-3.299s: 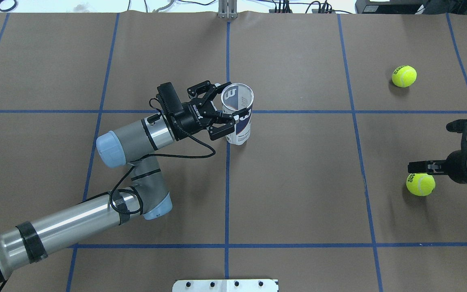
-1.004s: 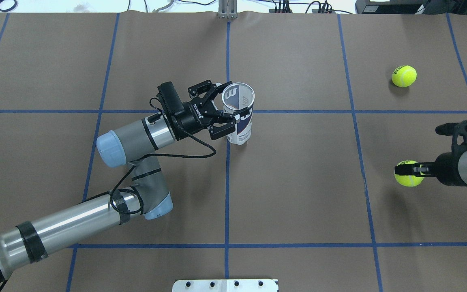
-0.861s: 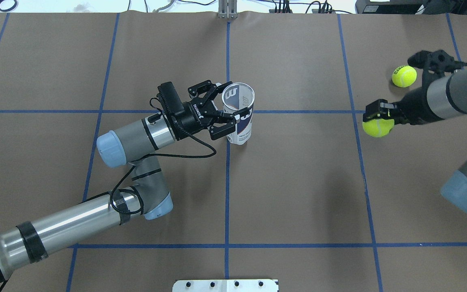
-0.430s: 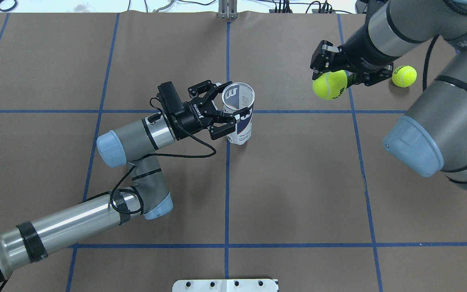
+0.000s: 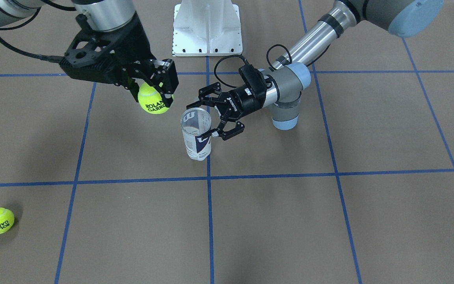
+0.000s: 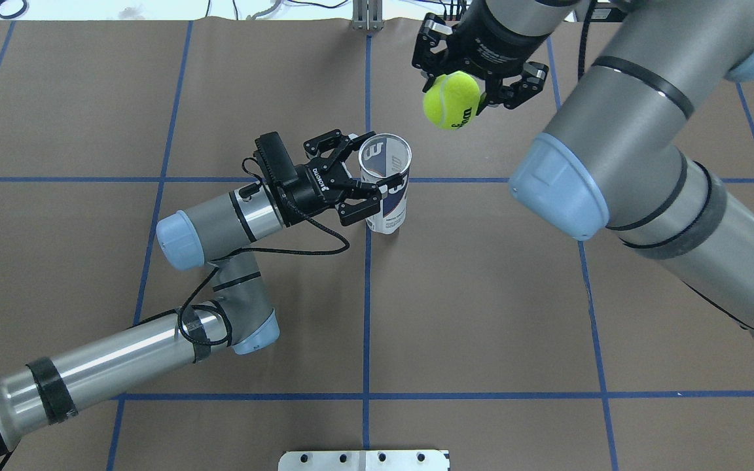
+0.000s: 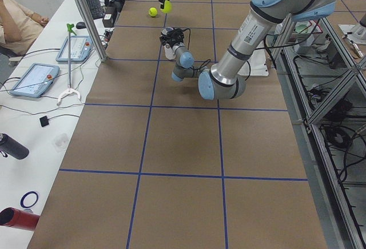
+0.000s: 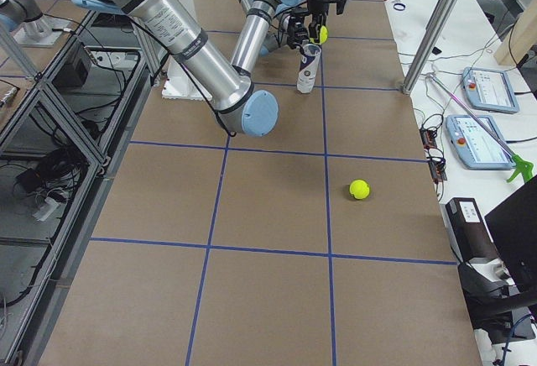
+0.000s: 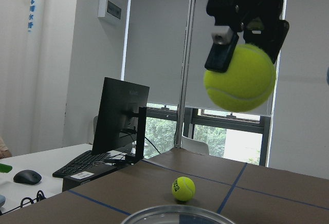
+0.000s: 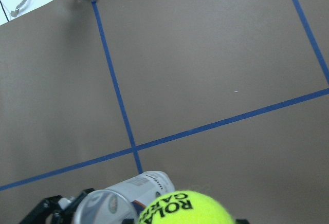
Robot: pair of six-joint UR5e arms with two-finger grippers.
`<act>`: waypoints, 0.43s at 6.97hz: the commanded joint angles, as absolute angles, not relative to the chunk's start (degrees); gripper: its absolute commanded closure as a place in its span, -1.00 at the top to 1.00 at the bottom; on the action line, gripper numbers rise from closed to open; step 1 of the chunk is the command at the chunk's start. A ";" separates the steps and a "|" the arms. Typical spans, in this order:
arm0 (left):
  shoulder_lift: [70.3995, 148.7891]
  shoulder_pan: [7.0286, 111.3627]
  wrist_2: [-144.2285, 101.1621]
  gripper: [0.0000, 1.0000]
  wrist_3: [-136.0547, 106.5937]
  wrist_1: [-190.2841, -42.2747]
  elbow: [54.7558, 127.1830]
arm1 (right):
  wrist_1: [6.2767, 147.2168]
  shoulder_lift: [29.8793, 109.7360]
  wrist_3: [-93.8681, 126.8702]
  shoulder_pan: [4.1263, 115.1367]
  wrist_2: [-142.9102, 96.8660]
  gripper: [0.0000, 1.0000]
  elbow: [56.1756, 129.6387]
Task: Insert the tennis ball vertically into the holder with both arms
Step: 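Carry the ball with the right gripper above the tube's opening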
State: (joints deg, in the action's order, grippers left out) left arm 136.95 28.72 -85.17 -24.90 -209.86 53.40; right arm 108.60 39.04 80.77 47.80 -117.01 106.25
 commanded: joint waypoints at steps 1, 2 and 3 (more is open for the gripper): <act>137.02 28.65 -85.17 0.72 -24.87 -209.62 53.44 | 109.16 34.73 83.93 43.35 -112.08 -1.00 101.53; 137.02 28.65 -85.17 0.72 -24.96 -209.53 53.44 | 109.16 34.80 84.28 42.03 -110.58 -1.00 101.17; 136.93 28.65 -85.17 0.72 -24.87 -209.53 53.44 | 109.16 34.80 84.29 41.05 -109.87 -1.00 100.81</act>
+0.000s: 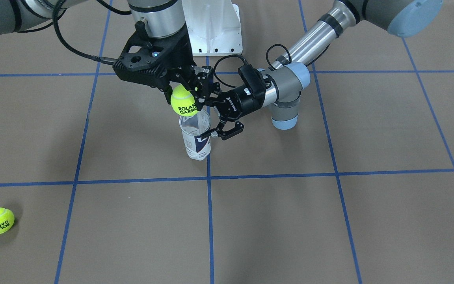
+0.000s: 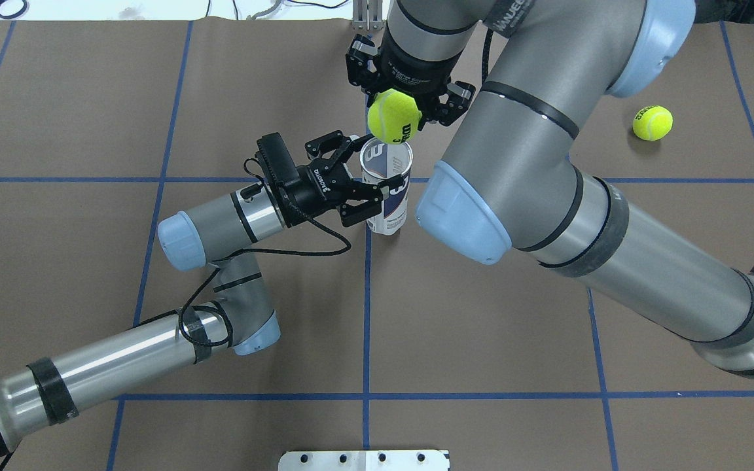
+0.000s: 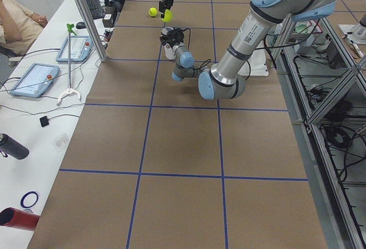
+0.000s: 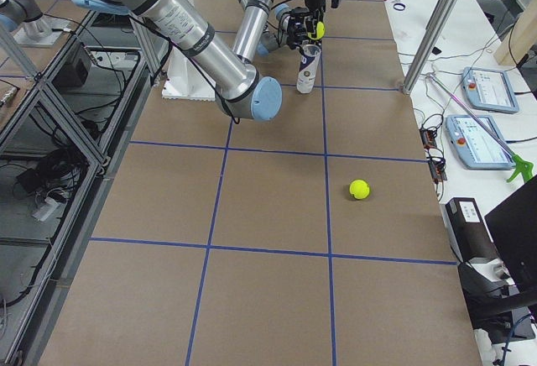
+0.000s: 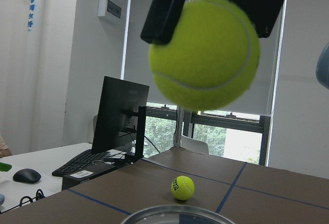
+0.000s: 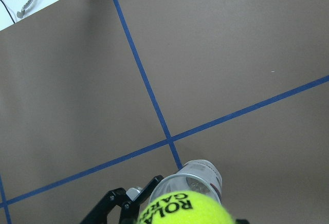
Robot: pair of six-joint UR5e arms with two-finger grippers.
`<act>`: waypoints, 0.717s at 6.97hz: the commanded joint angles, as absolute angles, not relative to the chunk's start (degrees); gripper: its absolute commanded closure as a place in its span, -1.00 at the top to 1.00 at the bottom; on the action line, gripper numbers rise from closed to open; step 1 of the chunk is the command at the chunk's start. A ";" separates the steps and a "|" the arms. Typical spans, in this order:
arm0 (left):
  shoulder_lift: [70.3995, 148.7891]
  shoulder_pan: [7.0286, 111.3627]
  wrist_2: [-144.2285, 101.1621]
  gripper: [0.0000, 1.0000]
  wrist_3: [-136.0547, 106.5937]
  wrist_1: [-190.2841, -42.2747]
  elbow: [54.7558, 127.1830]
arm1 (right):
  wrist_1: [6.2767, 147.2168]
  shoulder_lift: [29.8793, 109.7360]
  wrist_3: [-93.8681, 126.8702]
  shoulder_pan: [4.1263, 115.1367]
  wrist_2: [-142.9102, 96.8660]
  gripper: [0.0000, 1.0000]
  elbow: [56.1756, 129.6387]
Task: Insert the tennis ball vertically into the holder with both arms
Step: 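Carry the ball with the right gripper above the tube's opening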
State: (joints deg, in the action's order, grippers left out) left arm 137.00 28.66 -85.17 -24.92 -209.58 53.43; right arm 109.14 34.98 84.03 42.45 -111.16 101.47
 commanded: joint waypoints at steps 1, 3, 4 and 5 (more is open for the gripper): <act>137.02 28.65 -85.17 0.72 -24.87 -209.53 53.52 | 109.16 34.89 84.29 40.26 -108.73 -0.87 100.81; 137.02 28.65 -85.17 0.72 -24.87 -209.53 53.53 | 108.99 35.42 84.29 39.73 -107.41 0.63 100.81; 137.02 28.65 -85.17 0.72 -24.87 -209.53 53.53 | 108.90 35.42 84.29 39.20 -105.92 0.97 100.81; 137.02 28.65 -85.17 0.72 -24.87 -209.53 53.53 | 108.90 35.51 84.20 39.11 -105.91 0.98 100.90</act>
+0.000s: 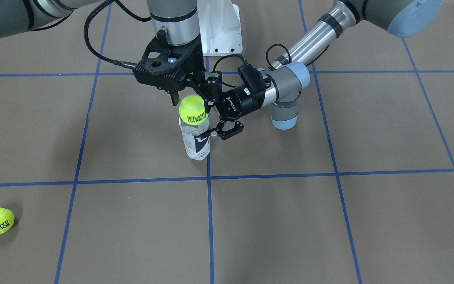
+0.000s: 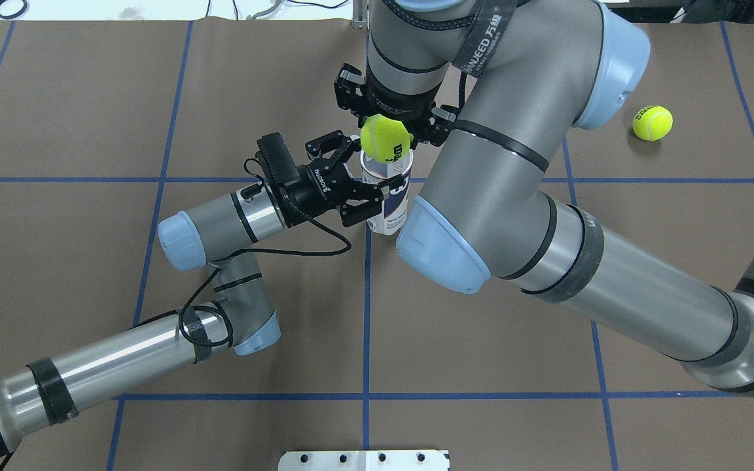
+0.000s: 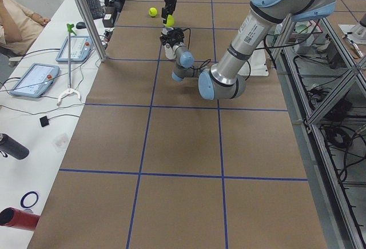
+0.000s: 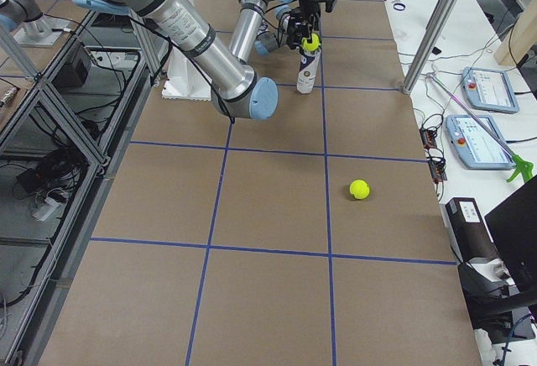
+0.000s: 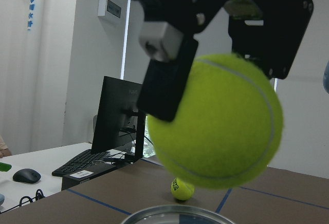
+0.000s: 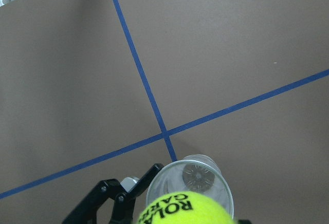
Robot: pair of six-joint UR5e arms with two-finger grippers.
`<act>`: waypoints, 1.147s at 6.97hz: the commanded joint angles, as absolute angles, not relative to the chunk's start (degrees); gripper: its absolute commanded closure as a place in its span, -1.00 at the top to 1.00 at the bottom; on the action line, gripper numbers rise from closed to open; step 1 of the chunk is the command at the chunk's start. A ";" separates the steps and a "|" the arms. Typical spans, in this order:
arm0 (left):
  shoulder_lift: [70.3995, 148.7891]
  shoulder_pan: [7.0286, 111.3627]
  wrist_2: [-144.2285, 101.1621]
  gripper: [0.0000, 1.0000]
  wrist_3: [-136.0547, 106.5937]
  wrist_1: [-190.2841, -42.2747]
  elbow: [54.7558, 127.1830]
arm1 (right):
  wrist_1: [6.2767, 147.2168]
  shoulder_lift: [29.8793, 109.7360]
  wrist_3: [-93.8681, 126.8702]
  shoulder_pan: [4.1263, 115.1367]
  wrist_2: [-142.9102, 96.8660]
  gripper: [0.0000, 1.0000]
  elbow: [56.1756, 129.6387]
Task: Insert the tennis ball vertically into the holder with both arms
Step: 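Open the right gripper to drop the ball into the tube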
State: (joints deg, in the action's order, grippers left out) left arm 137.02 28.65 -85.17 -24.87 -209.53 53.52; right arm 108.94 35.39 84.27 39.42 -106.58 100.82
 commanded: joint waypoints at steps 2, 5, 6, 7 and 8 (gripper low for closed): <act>137.02 28.65 -85.17 0.72 -24.87 -209.53 53.53 | 108.90 35.42 84.11 39.20 -106.08 0.98 101.51; 136.93 28.65 -85.17 0.74 -24.79 -209.53 53.53 | 108.90 35.24 82.89 42.87 -109.74 0.98 102.48; 136.93 28.65 -85.17 0.74 -24.79 -209.53 53.53 | 109.07 35.51 81.14 45.24 -112.47 0.98 103.18; 136.85 28.57 -85.17 0.74 -24.79 -209.53 53.53 | 109.07 36.29 79.56 46.66 -113.37 0.98 103.27; 136.93 28.22 -85.17 0.74 -24.79 -209.53 53.53 | 109.07 37.08 77.54 48.41 -114.51 0.98 103.36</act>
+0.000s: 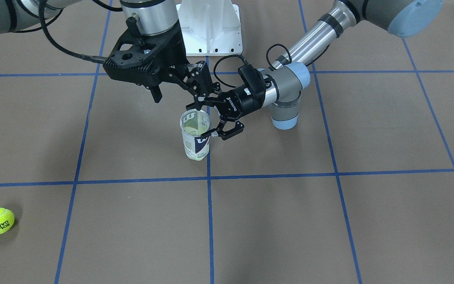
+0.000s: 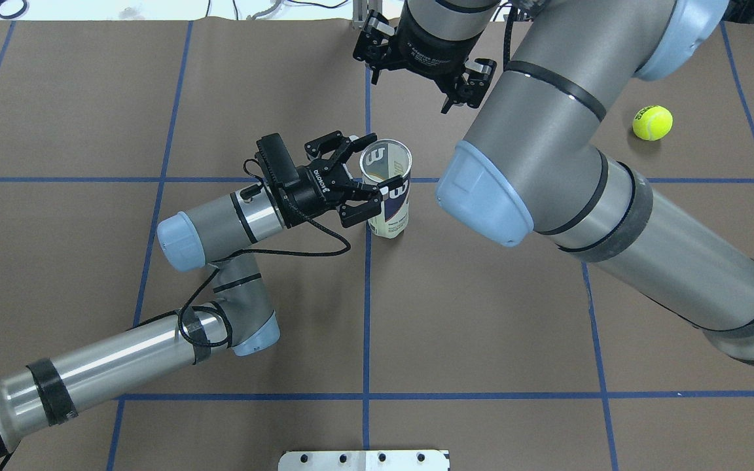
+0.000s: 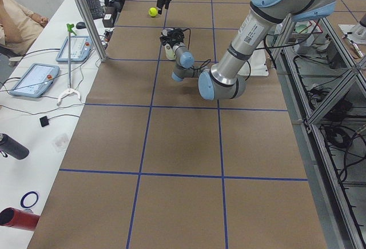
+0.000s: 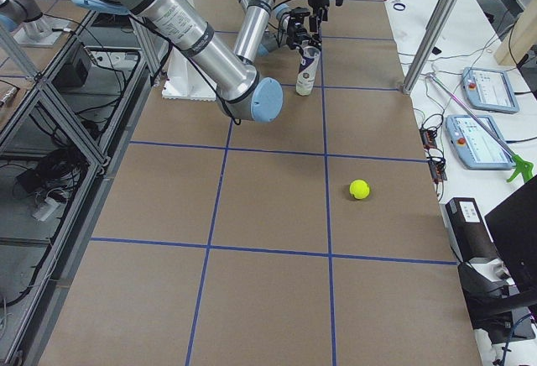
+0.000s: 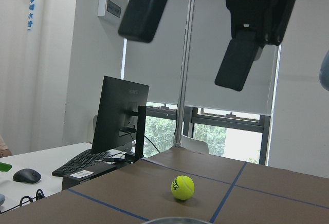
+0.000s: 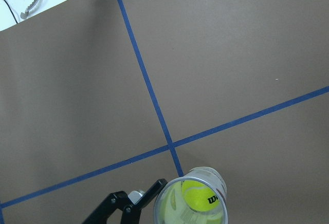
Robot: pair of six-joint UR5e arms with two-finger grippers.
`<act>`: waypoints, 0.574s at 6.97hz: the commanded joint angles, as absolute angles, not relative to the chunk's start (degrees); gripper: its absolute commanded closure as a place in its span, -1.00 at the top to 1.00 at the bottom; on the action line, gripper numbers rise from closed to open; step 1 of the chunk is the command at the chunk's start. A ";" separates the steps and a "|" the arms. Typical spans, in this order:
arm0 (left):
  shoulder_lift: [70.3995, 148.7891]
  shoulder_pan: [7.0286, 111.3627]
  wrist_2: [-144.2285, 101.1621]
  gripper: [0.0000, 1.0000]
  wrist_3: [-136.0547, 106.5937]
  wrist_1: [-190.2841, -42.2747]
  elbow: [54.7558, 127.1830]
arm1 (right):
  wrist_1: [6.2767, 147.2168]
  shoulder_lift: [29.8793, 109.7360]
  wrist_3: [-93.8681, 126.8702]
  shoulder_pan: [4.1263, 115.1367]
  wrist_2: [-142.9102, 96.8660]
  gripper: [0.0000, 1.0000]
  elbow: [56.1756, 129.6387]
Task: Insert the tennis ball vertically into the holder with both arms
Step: 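Move the right gripper back toward the farther tennis ball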
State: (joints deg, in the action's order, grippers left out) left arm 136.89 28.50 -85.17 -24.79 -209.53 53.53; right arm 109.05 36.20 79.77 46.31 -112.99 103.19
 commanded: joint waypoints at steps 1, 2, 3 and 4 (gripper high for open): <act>136.85 27.78 -85.17 0.77 -24.79 -209.53 53.70 | 109.07 38.39 75.26 50.60 -116.78 0.98 103.97; 136.85 27.69 -85.17 0.91 -24.70 -209.53 53.70 | 109.07 40.50 72.89 52.54 -118.37 0.98 105.54; 136.85 27.69 -85.17 0.98 -24.61 -209.53 53.70 | 109.07 41.39 71.38 53.25 -118.48 0.98 106.08; 136.76 27.69 -85.08 0.98 -24.61 -209.44 53.70 | 109.07 41.66 71.11 53.61 -118.56 0.98 106.08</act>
